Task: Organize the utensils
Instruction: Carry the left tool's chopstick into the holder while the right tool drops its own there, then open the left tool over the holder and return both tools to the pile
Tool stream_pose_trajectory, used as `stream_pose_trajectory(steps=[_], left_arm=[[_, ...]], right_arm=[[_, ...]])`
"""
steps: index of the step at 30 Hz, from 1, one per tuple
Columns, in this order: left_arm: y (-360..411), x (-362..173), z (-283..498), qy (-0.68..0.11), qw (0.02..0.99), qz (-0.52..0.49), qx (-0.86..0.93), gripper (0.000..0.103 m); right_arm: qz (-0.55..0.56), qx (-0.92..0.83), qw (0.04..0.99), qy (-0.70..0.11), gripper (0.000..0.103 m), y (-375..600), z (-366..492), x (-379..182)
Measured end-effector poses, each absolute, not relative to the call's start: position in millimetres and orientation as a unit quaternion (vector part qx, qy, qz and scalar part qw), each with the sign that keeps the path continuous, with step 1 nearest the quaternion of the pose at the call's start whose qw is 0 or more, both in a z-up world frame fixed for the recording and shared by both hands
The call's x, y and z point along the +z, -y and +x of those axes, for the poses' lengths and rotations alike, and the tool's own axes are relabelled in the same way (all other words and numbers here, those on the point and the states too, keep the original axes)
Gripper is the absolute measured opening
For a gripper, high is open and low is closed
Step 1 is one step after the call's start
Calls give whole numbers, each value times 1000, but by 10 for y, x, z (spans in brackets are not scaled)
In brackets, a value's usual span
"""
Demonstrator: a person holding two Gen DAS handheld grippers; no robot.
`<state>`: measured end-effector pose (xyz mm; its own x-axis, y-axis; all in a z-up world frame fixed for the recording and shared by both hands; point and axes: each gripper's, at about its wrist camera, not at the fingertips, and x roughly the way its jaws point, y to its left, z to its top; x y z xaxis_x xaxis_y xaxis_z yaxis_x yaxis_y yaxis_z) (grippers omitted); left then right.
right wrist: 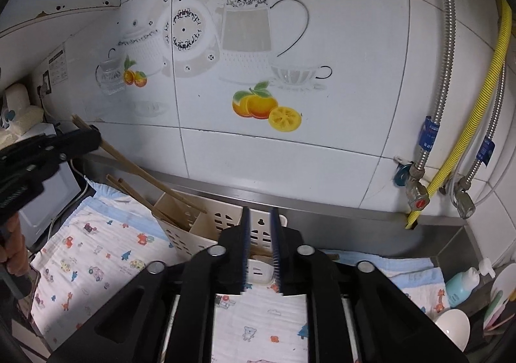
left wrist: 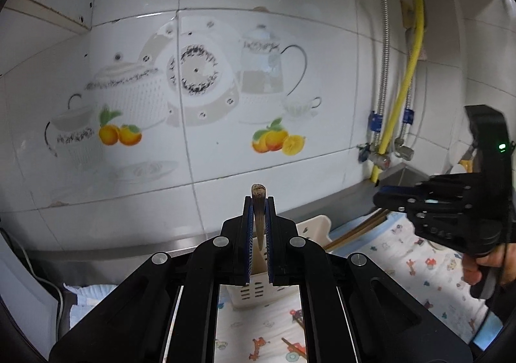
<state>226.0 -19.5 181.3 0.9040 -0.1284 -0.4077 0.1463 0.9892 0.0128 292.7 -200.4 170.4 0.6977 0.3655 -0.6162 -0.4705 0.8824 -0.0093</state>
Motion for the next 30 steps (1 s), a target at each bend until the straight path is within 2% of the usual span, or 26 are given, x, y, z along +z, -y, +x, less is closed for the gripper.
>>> stream_pose_trajectory(steps=[5,13,30], left_arm=[[183,1889,2188,-196,977,25,-73,6],[171,1935,2172,-199,977,30,-69,6],[195,1697,2418,-235,969,15,-77,7]], right_arm=[[-79,228,919,-312,26,2040,2911,1702],[-77,233,918,-311,27,2040,2845,1705],[-77,256,920,-286,36,2107,2425,1740]])
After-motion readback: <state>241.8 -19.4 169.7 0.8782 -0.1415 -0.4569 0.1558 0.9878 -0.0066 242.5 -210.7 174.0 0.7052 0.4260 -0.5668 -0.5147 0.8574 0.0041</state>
